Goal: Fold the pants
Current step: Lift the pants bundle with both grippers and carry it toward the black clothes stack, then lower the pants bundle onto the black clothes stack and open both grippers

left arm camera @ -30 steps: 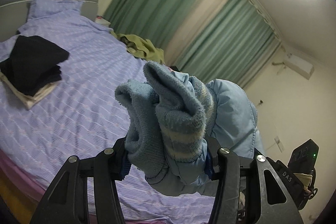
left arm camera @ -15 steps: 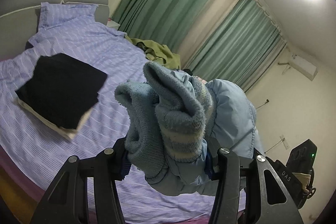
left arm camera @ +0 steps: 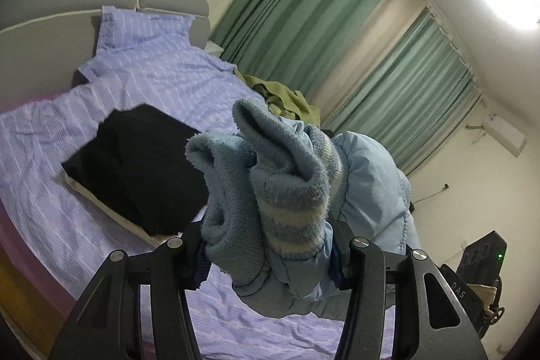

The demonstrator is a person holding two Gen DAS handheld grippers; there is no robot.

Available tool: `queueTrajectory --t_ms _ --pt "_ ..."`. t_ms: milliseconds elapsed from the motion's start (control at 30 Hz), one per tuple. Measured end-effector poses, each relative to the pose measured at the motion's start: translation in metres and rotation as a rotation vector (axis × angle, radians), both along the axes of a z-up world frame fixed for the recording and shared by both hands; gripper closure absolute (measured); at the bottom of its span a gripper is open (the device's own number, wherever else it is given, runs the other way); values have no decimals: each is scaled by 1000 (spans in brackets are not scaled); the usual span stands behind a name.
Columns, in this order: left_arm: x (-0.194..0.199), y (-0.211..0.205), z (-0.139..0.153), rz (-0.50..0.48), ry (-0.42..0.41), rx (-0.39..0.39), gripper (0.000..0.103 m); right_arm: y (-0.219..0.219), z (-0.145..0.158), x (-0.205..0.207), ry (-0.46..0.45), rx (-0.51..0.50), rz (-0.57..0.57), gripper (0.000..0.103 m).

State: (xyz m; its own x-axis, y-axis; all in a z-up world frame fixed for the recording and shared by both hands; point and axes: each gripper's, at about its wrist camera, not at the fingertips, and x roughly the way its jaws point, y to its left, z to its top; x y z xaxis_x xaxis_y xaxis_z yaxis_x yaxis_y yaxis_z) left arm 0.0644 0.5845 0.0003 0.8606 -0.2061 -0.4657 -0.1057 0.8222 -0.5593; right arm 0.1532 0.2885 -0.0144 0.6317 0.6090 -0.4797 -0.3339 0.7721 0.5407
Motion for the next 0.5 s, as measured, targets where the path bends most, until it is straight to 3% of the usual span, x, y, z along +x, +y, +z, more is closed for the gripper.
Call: queueTrajectory --t_ms 267,500 --pt "31 62 -3 -8 -41 -28 51 49 -4 32 -1 1 18 55" --pt "92 137 -11 -75 17 -22 51 120 -14 67 29 -6 -43 55"
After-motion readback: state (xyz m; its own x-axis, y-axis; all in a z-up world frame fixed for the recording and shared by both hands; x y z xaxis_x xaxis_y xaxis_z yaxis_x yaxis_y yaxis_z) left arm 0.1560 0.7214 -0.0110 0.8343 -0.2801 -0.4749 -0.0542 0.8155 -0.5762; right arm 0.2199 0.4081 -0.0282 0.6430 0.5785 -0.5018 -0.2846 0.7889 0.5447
